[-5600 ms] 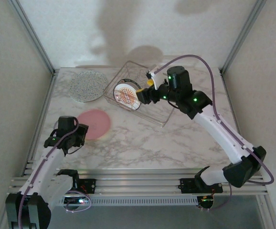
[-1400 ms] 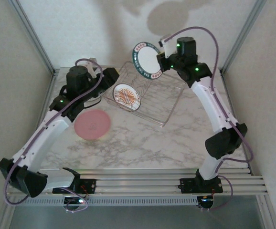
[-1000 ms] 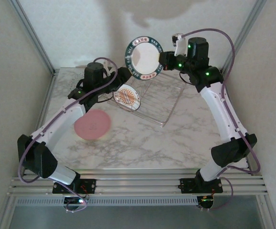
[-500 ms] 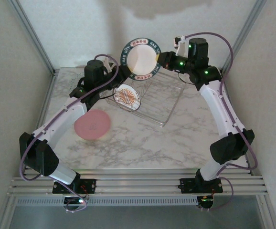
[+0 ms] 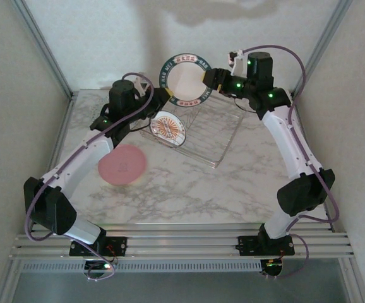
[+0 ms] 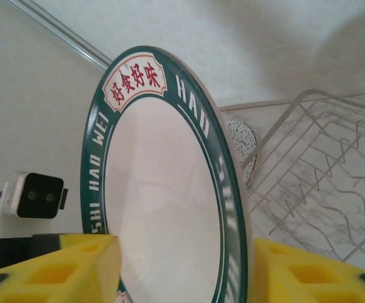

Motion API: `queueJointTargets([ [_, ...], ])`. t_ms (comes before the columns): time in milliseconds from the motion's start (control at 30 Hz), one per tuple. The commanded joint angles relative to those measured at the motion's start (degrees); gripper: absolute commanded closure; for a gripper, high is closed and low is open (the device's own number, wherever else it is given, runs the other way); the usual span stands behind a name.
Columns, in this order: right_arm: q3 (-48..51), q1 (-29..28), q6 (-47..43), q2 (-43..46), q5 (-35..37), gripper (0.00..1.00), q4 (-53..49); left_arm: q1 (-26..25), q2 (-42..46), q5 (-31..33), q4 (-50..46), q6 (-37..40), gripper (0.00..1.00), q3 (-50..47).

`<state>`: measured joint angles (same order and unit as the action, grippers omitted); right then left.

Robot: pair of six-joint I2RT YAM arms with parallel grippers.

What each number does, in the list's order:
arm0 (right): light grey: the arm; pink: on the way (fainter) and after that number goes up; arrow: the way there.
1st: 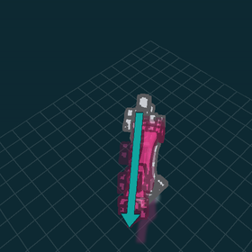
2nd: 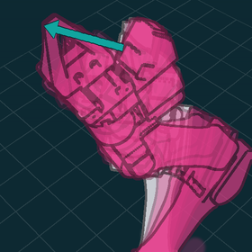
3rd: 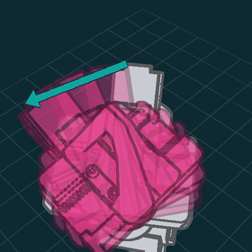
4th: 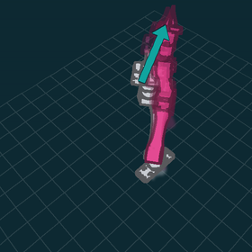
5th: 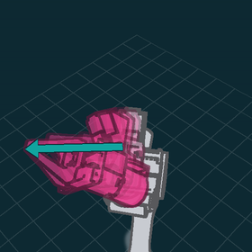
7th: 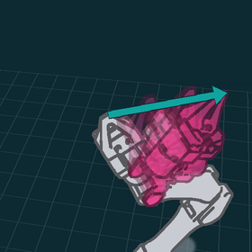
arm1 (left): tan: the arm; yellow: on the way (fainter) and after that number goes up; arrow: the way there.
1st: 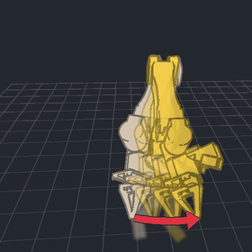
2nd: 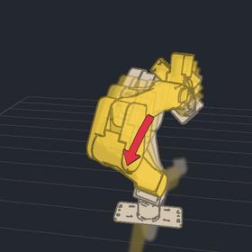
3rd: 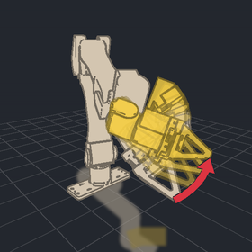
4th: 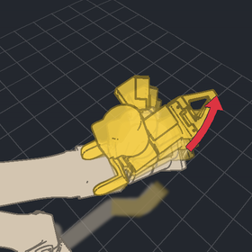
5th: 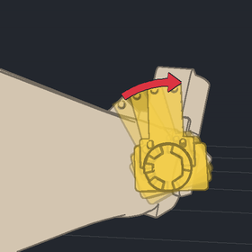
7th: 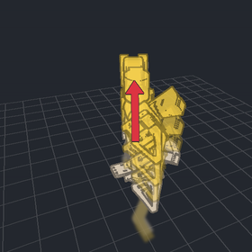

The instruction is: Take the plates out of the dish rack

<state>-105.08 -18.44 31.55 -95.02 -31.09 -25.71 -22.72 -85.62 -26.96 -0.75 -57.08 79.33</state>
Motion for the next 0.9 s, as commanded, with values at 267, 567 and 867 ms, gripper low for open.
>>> queueJointTargets([
  [267, 11.53, -3.57, -18.61, 12.52, 6.75, 0.33, 6.79, 9.98, 16.8, 1.27, -3.4, -4.57, 1.0, -14.3],
  [567, 19.81, -12.71, -38.29, 17.27, 3.63, 0.28, 9.29, 17.99, 32.84, 5.11, -12.13, -9.88, 1.0, -31.11],
  [867, 22.03, -19.37, -50.08, 17.2, 4.68, 0.21, 5.98, 22.22, 42.78, 9.82, -20.33, -11.96, 1.0, -43.24],
])
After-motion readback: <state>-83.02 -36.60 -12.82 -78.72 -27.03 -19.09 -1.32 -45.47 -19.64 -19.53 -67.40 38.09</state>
